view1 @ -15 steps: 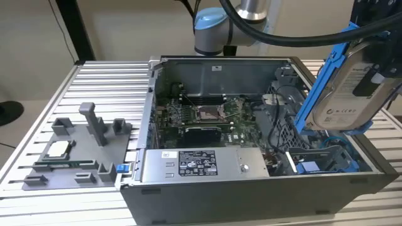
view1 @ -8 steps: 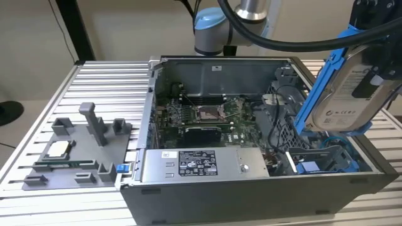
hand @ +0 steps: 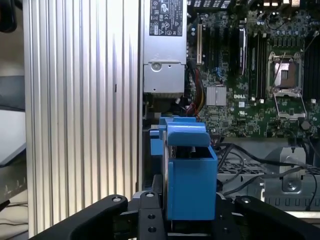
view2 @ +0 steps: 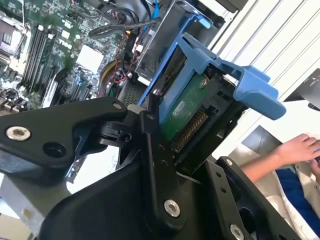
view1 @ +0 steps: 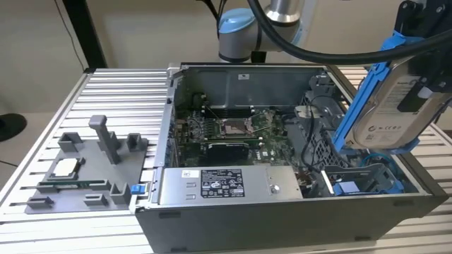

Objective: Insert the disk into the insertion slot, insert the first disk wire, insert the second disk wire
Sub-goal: 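Insert the disk into the insertion slot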

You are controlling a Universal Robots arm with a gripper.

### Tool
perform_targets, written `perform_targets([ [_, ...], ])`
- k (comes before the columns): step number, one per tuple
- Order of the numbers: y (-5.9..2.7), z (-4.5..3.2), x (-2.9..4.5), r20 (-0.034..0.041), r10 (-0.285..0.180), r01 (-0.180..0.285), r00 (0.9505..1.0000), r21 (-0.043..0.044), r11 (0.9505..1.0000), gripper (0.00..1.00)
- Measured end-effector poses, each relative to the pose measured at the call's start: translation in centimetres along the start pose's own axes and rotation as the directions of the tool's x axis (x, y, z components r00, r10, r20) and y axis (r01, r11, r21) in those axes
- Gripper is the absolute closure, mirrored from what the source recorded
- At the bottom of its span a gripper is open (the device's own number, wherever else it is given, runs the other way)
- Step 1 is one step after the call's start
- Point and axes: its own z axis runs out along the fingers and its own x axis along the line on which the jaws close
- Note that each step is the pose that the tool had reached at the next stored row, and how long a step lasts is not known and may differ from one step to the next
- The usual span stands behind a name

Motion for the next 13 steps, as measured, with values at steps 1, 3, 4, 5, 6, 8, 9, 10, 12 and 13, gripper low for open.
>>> perform_targets([
  [1, -0.05, 0.03, 0.00, 0.0000, 0.000, 0.000, 1.0000, 0.0000, 1.0000, 1.00],
  [3, -0.14, 0.08, 0.00, 0.0001, 0.000, 0.000, 1.0000, 0.0000, 1.0000, 1.00],
  [4, -0.18, 0.10, 0.00, 0.0001, 0.000, 0.000, 1.0000, 0.0000, 1.0000, 1.00],
  [5, -0.20, 0.10, 0.00, 0.0000, 0.000, 0.000, 1.0000, 0.0000, 1.0000, 1.00],
  [6, -0.22, 0.11, 0.00, 0.0001, 0.000, 0.000, 1.0000, 0.0000, 1.0000, 1.00],
  [8, -0.23, 0.11, 0.00, 0.0001, 0.000, 0.000, 1.0000, 0.0000, 1.0000, 1.00],
  [9, -0.24, 0.11, 0.00, -0.0001, 0.000, 0.000, 1.0000, 0.0000, 1.0000, 1.00],
  [10, -0.25, 0.13, 0.00, 0.0000, 0.000, 0.000, 1.0000, 0.0000, 1.0000, 1.00],
  [12, -0.29, 0.17, 0.00, 0.0002, 0.000, 0.000, 1.0000, 0.0000, 1.0000, 1.00],
  [13, -0.31, 0.17, 0.00, 0.0001, 0.000, 0.000, 1.0000, 0.0000, 1.0000, 1.00],
])
